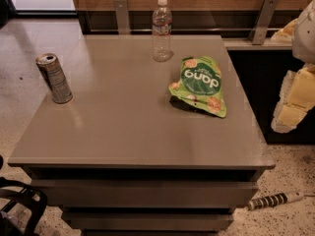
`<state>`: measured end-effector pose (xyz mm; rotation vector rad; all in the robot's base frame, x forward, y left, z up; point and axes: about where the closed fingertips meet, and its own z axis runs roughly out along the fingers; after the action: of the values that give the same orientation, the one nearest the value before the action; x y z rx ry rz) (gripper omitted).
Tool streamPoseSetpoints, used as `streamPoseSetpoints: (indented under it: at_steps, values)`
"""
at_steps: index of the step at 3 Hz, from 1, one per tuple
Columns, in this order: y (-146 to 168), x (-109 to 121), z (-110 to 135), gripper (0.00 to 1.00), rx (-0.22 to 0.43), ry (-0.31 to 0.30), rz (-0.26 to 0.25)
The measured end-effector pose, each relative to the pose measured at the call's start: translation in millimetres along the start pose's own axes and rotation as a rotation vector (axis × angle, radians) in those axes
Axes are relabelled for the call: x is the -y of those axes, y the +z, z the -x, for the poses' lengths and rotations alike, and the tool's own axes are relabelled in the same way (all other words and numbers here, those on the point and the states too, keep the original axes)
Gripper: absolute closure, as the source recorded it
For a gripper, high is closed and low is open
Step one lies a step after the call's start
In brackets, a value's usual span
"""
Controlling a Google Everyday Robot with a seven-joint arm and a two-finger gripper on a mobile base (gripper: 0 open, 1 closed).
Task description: Move water bottle near redbull can
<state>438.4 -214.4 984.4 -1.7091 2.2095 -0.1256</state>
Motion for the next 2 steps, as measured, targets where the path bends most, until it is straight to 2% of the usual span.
streamPoseSetpoints:
  at_steps: [1,2]
  values:
    - [0.0,0.0,0.0,0.00,0.000,0.000,0.000]
    - [2.0,17.1,-7.0,0.00,0.045,0.022,-0.026]
